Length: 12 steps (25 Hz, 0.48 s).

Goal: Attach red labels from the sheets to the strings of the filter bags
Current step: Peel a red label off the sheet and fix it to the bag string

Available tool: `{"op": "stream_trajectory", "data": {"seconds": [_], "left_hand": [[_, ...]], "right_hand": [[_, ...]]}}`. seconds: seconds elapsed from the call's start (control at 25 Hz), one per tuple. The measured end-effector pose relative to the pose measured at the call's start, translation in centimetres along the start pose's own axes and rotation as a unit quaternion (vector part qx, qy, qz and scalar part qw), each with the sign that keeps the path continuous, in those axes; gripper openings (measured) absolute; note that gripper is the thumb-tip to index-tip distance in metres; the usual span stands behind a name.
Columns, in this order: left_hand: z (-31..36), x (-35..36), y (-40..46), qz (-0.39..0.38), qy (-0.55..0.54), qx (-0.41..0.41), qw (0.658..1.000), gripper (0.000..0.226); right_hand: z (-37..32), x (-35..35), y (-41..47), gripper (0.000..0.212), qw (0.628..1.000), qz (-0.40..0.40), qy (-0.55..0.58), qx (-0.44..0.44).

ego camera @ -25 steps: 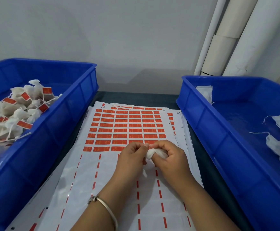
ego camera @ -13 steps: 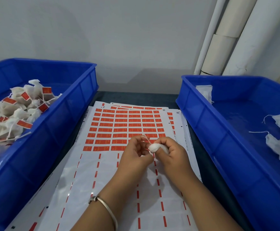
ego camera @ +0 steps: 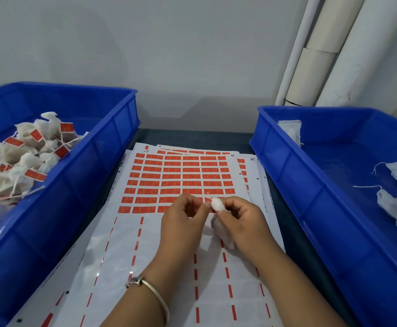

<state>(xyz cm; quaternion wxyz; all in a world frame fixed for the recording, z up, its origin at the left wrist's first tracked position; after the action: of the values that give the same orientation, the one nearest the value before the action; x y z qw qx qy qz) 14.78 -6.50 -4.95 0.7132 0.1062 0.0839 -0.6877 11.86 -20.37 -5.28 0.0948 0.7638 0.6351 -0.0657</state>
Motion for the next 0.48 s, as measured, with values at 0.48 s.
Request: {"op": "stream_trajectory", "data": {"seconds": [0.48], "left_hand": [[-0.4,1.5,-1.0,-0.142,-0.114,-0.116,0.976,0.026]], "right_hand": [[-1.4,-0.7,-0.1,0.017,0.994,0.003,-0.053,-0.092]]}}
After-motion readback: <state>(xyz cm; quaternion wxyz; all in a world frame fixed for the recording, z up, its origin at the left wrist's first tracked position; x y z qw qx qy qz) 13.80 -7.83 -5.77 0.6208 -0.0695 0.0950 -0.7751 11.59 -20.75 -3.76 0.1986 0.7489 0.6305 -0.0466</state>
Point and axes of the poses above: each hand's wrist, its own y-axis towards the middle knuckle, its own x-axis out of the palm, z = x × y, the point moved 8 cm from there along y, towards the middle knuckle, and after that the axes turned 1 degree about -y, right-handed, at the moved point
